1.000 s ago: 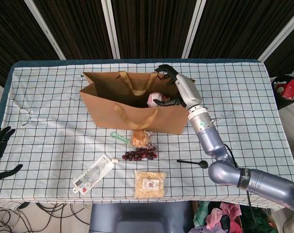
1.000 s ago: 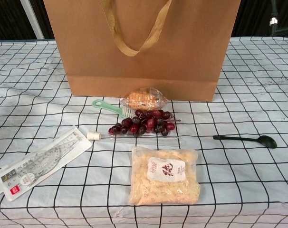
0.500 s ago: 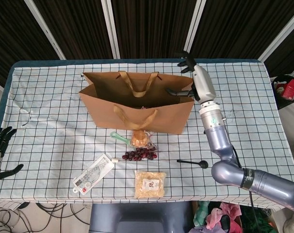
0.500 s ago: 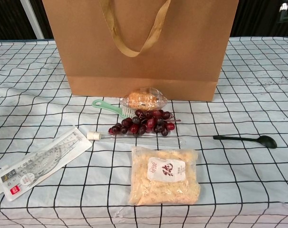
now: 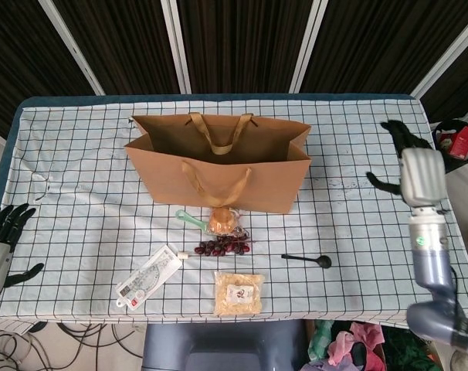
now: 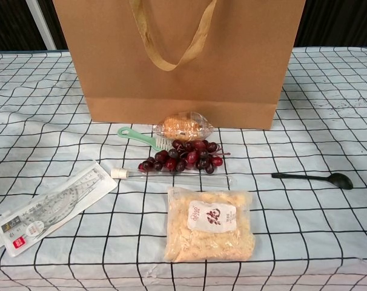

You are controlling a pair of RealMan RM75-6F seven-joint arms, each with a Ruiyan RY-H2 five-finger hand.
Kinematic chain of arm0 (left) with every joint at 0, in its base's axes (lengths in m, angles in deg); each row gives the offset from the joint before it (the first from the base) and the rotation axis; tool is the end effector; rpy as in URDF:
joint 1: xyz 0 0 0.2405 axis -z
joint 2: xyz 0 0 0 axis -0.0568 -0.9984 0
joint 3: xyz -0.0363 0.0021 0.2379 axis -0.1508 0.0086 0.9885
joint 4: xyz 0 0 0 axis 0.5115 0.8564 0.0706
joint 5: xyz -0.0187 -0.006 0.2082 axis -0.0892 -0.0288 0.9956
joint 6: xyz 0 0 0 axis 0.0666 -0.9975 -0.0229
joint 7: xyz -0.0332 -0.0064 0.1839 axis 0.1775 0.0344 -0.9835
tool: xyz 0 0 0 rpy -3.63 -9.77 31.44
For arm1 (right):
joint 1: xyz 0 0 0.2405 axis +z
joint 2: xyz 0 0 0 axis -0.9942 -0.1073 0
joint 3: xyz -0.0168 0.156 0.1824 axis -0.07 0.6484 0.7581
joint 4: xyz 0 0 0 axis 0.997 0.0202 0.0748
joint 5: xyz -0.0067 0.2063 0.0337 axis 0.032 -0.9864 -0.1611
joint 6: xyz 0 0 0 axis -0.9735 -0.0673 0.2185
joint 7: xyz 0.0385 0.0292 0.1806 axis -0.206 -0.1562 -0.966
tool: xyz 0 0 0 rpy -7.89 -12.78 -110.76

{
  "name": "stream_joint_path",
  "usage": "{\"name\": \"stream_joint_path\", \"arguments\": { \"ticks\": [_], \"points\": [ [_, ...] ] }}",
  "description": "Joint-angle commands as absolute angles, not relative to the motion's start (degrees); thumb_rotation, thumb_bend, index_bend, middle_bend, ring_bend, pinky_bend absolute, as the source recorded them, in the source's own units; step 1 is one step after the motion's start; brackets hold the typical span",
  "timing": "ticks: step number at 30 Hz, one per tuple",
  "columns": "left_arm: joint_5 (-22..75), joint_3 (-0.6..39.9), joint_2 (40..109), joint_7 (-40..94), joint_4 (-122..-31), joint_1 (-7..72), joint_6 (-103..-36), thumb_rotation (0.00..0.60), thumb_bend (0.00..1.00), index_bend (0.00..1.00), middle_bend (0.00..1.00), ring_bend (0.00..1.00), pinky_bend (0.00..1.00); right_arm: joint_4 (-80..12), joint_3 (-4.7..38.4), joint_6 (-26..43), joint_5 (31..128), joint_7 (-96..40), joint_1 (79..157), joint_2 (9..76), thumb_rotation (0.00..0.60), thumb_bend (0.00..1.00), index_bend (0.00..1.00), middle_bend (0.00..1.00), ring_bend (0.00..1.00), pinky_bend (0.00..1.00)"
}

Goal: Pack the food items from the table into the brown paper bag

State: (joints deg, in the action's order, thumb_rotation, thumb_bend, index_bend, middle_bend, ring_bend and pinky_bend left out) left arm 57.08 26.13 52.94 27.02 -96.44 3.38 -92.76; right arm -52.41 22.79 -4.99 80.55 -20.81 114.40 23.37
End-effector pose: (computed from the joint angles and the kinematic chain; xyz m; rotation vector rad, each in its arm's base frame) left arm -0.2746 0.2265 0.1625 -1.4892 -0.7819 -0.9593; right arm -0.1996 -0.3819 0.1984 1.2561 -0.7549 1.1269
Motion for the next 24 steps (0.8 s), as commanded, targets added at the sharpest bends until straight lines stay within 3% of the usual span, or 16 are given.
{"name": "stream_joint_path", "arguments": {
  "ticks": [1,7,13,24],
  "points": [
    [58.95,27.14,53.08,27.65,-96.41,3.71,-92.45,0.600,0.09,0.08,0.05,0.00,0.01,-53.87,15.75,-5.49,83.05,-23.56,106.13,18.23,0.600,0.13,0.17,0.16,0.29,0.32],
    [62.58,29.55,52.46,30.98,-98.64,4.93,-90.11,0.600,0.09,0.08,0.05,0.00,0.01,-52.26,9.49,-9.27,87.11,-26.70,98.56,20.51,0.600,0.13,0.17,0.16,0.29,0.32],
    [66.52,30.85,52.69,30.19,-103.81,9.05,-84.12,0.600,0.08,0.08,0.06,0.00,0.01,-51.06,5.97,-14.21,92.44,-23.46,94.09,25.47,0.600,0.13,0.17,0.16,0.29,0.31],
    [63.05,28.24,64.16,11.23,-112.75,16.98,-68.74,0.600,0.03,0.09,0.07,0.00,0.01,-48.96,4.95,-17.54,97.78,-20.74,90.76,30.76,0.600,0.14,0.17,0.16,0.28,0.30]
  ]
}}
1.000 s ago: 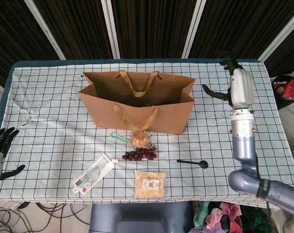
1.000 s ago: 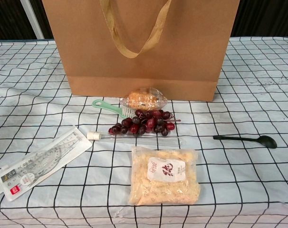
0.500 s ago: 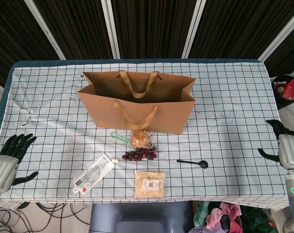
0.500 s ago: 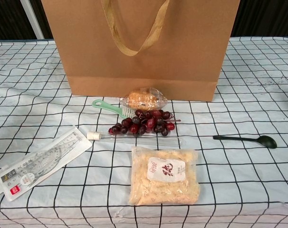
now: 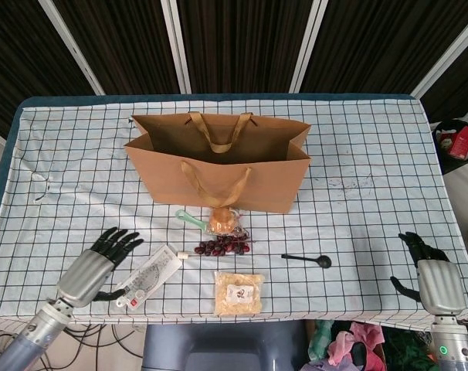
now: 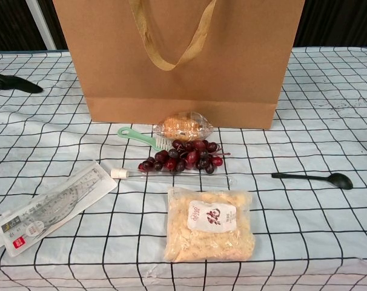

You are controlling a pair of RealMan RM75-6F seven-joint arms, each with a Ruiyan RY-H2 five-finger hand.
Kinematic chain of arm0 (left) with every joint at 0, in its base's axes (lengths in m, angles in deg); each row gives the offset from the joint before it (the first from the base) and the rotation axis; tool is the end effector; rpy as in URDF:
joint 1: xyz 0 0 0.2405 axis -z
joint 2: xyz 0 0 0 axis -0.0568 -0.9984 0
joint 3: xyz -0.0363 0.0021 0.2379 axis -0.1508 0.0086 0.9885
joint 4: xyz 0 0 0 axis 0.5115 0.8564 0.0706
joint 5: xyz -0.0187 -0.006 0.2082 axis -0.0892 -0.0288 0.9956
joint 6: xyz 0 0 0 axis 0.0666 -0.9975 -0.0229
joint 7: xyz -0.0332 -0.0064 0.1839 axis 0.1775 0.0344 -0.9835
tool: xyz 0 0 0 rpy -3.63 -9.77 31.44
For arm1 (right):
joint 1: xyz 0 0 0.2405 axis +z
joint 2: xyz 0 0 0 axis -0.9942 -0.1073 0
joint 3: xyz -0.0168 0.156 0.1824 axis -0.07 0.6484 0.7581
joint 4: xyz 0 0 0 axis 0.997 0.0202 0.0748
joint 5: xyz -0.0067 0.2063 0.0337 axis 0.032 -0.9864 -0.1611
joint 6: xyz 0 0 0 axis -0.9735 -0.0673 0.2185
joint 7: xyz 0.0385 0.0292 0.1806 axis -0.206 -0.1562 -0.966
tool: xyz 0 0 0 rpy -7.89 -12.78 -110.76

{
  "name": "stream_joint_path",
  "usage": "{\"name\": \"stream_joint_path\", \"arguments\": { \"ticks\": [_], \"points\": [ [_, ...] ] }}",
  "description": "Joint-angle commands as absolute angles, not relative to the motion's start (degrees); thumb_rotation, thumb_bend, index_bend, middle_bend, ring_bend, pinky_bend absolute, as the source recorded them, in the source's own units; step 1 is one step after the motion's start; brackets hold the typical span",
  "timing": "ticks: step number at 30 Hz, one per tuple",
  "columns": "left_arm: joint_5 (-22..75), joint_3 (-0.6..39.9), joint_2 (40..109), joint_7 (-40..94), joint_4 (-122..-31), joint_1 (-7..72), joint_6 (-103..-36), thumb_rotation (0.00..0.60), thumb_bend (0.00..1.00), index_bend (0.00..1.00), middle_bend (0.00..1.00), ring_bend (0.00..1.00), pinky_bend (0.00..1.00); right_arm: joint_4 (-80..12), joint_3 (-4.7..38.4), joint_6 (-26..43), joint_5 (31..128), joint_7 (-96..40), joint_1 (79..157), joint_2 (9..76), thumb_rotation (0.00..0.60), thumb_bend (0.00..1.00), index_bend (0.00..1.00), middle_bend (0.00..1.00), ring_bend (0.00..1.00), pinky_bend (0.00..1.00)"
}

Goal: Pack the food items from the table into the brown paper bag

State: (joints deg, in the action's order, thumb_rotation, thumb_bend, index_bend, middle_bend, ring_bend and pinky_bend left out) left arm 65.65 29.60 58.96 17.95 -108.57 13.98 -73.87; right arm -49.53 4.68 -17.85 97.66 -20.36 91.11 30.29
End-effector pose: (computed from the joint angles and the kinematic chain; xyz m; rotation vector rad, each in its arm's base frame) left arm -0.1727 0.2247 0.0487 -1.9695 -0.8849 -1.0424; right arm -0.3023 -0.2173 0.1266 1.3433 -0.8849 0.8545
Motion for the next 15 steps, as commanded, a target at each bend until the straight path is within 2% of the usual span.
{"name": "stream_joint_path", "arguments": {
  "ticks": [1,11,15],
  "points": [
    [62.24,28.07,65.47,9.95,-113.78,17.55,-67.52,0.600,0.03,0.09,0.07,0.00,0.01,-48.72,5.17,-17.34,97.68,-21.11,90.66,30.93,0.600,0.14,0.17,0.16,0.28,0.30],
    [51.54,25.73,76.69,0.74,-116.73,24.64,-55.08,0.600,0.02,0.09,0.08,0.00,0.01,-47.36,6.56,-16.77,98.06,-22.11,89.73,30.83,0.600,0.14,0.17,0.16,0.28,0.30],
    [48.49,24.34,80.72,-2.52,-115.44,26.49,-54.38,0.600,0.02,0.09,0.08,0.00,0.01,-47.30,6.98,-16.73,98.38,-22.15,89.41,30.78,0.600,0.14,0.17,0.16,0.28,0.30]
  ]
}}
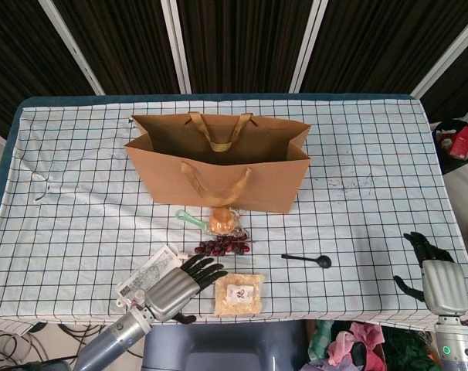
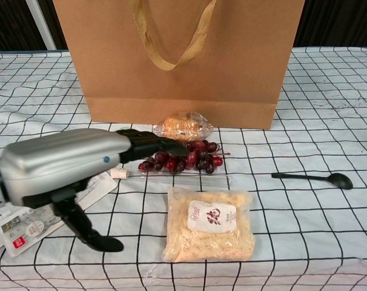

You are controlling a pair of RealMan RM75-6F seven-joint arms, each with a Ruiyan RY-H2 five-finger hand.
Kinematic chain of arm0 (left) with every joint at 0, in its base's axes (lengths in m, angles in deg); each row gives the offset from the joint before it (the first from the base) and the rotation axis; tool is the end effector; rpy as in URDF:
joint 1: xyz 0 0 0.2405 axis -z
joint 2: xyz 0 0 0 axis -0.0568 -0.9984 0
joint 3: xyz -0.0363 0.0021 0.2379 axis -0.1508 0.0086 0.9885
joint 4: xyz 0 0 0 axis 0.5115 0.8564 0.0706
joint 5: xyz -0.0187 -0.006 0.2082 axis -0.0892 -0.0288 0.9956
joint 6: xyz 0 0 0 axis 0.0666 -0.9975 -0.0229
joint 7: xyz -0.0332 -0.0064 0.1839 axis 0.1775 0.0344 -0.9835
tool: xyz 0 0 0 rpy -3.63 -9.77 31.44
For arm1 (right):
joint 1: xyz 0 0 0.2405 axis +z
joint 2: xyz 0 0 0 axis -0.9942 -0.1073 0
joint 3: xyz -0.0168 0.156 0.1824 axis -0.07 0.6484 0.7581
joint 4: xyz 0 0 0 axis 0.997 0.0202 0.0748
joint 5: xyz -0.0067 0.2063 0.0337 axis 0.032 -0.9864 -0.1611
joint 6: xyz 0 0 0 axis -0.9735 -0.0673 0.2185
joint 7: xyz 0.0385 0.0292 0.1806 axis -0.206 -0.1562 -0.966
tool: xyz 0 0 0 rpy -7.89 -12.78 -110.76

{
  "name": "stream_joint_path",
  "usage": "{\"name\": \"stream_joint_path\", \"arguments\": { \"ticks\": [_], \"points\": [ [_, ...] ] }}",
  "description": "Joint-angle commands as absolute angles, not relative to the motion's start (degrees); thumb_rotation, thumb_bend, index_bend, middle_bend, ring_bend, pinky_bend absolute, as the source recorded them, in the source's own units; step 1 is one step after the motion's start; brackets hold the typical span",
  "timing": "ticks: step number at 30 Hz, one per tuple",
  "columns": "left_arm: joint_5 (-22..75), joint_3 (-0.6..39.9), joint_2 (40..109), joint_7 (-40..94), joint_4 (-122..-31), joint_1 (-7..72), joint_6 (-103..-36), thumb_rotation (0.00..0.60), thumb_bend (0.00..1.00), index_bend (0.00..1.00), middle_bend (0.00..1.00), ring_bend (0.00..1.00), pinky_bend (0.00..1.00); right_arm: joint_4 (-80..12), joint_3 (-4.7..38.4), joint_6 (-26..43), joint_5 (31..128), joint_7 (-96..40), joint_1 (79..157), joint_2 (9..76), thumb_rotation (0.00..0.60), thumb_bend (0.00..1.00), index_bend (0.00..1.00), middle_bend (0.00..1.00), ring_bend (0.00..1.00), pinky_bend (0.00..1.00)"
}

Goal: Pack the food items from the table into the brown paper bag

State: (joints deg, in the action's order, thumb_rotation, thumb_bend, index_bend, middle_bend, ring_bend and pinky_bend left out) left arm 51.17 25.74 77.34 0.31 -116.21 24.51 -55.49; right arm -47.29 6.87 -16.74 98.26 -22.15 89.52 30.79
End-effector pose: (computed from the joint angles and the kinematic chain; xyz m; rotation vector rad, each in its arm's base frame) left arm -0.0583 0.2058 -0.0526 -2.2722 -0.9965 -1.1052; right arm -0.3109 -0.2175 0.1301 1.3193 -0.8858 0.8570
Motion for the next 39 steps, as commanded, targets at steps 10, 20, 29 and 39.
{"name": "stream_joint_path", "arguments": {
  "ticks": [10,20,29,39],
  "points": [
    [39.50,23.61,87.34,-9.52,-113.50,31.65,-51.08,0.600,0.02,0.09,0.08,0.00,0.00,-47.19,8.03,-16.23,98.63,-22.44,88.88,31.00,0.600,0.15,0.17,0.16,0.28,0.30],
    [33.35,23.25,93.13,-14.03,-107.86,34.74,-53.20,0.600,0.03,0.09,0.07,0.00,0.01,-47.11,8.90,-15.86,99.04,-23.35,88.39,31.06,0.600,0.17,0.17,0.16,0.28,0.30],
    [31.65,23.88,94.65,-14.48,-105.26,36.60,-54.60,0.600,0.10,0.09,0.07,0.00,0.01,-46.66,9.39,-15.15,99.24,-23.87,88.16,31.25,0.600,0.17,0.17,0.16,0.28,0.30],
    [26.88,24.74,95.73,-18.56,-104.91,39.05,-56.01,0.600,0.11,0.10,0.11,0.05,0.08,-46.98,10.80,-16.01,98.74,-24.18,87.55,31.76,0.600,0.19,0.17,0.18,0.29,0.30]
  ]
}}
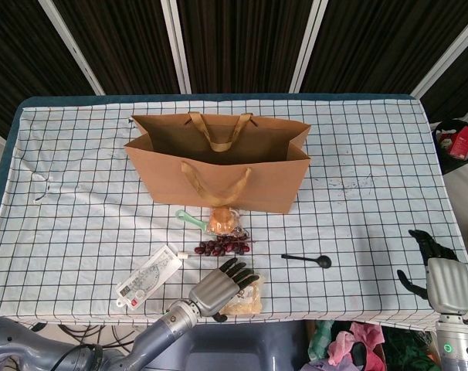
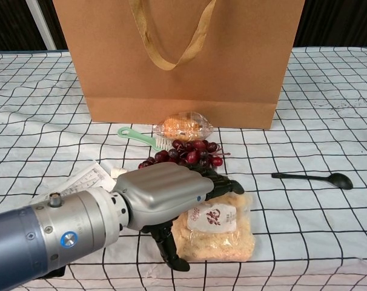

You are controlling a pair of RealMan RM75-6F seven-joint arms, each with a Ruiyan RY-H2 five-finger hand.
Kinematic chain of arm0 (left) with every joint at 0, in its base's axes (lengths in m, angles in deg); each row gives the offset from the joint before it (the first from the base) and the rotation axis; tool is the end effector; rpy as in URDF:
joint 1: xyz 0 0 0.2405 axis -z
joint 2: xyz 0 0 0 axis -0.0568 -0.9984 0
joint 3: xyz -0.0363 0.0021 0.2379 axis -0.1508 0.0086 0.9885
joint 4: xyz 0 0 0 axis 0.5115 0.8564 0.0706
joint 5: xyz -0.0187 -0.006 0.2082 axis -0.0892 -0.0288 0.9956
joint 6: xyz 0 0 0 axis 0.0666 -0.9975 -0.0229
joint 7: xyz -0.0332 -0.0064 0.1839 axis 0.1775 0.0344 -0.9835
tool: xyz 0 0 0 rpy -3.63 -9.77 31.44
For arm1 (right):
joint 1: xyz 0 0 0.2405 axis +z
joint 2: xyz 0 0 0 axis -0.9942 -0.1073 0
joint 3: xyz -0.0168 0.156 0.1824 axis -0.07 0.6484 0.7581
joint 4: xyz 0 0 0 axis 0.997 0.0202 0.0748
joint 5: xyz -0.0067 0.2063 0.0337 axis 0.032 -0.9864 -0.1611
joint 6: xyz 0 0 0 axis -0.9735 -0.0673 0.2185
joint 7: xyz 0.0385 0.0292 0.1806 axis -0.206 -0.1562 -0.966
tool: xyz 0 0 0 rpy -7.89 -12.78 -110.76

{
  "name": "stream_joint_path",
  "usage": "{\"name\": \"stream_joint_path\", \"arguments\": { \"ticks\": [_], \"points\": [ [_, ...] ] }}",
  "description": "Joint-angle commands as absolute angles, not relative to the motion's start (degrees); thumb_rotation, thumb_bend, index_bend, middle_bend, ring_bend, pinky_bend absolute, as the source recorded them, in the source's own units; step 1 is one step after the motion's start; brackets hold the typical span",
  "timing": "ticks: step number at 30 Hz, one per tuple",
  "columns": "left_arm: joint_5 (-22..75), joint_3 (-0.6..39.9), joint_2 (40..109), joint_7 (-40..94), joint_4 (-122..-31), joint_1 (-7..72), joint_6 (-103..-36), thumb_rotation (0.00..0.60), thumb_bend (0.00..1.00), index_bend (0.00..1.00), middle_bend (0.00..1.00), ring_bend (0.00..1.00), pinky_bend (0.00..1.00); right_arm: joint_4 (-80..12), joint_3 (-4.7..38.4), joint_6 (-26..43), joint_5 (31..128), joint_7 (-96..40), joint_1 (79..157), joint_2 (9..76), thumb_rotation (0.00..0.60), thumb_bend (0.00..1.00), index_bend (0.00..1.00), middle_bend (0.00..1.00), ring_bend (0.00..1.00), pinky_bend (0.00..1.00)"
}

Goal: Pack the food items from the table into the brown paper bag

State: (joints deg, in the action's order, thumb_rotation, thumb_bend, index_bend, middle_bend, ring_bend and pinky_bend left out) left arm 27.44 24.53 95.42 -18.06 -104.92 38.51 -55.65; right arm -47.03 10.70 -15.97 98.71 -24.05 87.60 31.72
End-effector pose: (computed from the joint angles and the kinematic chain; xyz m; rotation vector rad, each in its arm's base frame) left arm -0.0203 0.2151 -0.1363 -2.3829 -0.9037 -0.9183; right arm -0.3117 -0.2205 0.1346 1.2558 -0.9034 0.9038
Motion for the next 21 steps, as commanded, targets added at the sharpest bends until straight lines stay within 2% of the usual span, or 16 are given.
{"name": "stream_joint_path", "arguments": {
  "ticks": [1,9,13,21],
  "points": [
    [26.76,24.83,95.86,-18.76,-104.86,39.27,-56.20,0.600,0.12,0.11,0.13,0.06,0.10,-46.95,10.88,-16.05,98.79,-24.31,87.51,31.77,0.600,0.20,0.17,0.18,0.29,0.30],
    [27.93,26.07,96.07,-18.44,-104.16,40.80,-55.92,0.600,0.17,0.15,0.20,0.14,0.18,-46.71,11.37,-16.23,98.97,-25.22,87.24,31.82,0.600,0.20,0.17,0.19,0.30,0.30],
    [30.47,26.74,96.48,-17.71,-103.11,41.07,-56.87,0.600,0.23,0.20,0.27,0.22,0.27,-46.60,11.62,-16.43,99.27,-25.59,87.14,31.84,0.600,0.21,0.18,0.20,0.31,0.30],
    [34.70,26.95,96.19,-13.31,-101.52,40.76,-58.34,0.600,0.31,0.30,0.37,0.30,0.36,-46.07,11.94,-16.56,99.47,-25.78,86.97,32.27,0.600,0.22,0.19,0.21,0.31,0.30]
  ]
}}
